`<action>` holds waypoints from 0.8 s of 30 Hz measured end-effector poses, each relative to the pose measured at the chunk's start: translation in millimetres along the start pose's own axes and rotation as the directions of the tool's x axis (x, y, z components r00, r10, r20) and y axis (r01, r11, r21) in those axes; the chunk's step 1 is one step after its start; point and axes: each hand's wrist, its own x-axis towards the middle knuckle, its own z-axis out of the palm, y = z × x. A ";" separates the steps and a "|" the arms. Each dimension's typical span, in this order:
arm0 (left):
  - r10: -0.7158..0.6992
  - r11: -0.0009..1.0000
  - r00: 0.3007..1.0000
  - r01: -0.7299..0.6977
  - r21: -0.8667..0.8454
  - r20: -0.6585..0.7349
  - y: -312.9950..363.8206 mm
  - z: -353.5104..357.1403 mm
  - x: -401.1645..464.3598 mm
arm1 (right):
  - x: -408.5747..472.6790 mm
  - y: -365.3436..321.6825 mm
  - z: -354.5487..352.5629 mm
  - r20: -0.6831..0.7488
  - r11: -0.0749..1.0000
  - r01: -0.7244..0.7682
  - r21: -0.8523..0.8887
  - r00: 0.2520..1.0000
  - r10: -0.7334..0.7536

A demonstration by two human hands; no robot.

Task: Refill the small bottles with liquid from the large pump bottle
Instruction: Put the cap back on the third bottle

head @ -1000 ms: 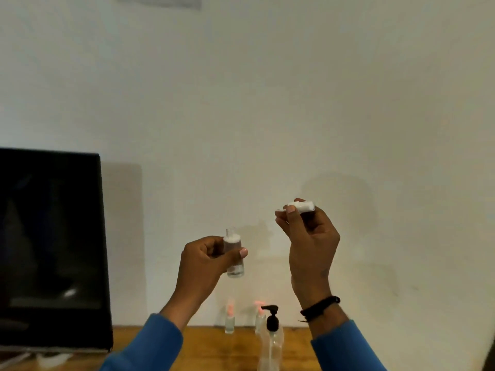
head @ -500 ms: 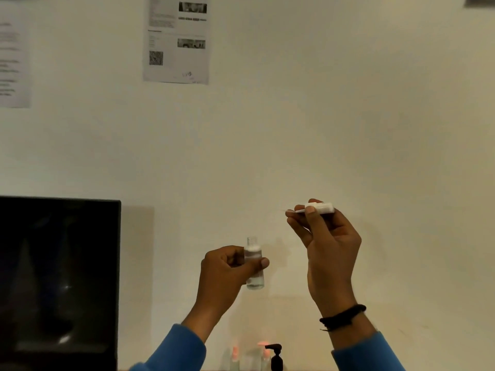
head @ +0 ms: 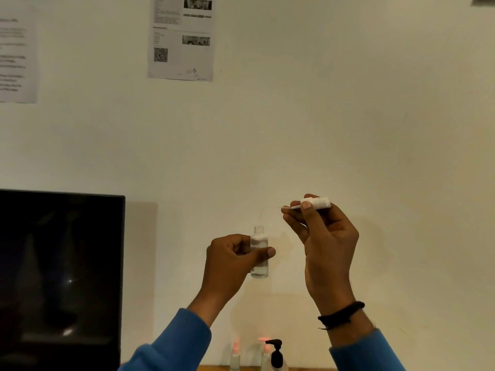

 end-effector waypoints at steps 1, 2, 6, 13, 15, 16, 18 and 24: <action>0.004 1.000 1.000 -0.004 0.004 0.001 -0.3 0.1 0.3 | 0.1 0.8 -0.3 0.001 1.000 -0.001 -0.007 1.000 0.001; 0.007 1.000 1.000 -0.007 0.007 0.002 -0.4 0.1 0.4 | -0.1 1.8 -0.7 0.001 1.000 -0.004 -0.011 1.000 0.004; 0.014 1.000 1.000 -0.014 -0.006 0.010 0.1 -0.3 1.6 | -0.8 5.5 -2.9 0.003 1.000 -0.014 -0.025 1.000 0.014; 0.028 1.000 1.000 -0.028 -0.013 0.011 0.7 2.4 -0.3 | -0.6 9.1 -5.0 0.015 0.998 -0.020 -0.057 1.000 0.021; 0.024 1.000 1.000 -0.024 -0.012 0.008 -0.5 1.4 0.0 | -0.1 9.5 -4.9 0.018 0.997 -0.021 -0.069 1.000 0.022; 0.023 1.000 1.000 -0.023 -0.011 0.007 -1.0 0.6 0.3 | 0.3 9.7 -5.1 0.019 0.997 -0.022 -0.074 1.000 0.023; 0.026 1.000 1.000 -0.026 -0.008 0.007 -1.4 -1.4 0.5 | 1.6 10.4 -4.8 0.025 0.995 -0.021 -0.096 0.999 0.024; 0.038 0.999 0.999 -0.038 0.023 0.008 1.6 -2.4 -0.2 | 9.2 17.0 1.0 0.084 0.964 -0.002 -0.267 0.996 0.026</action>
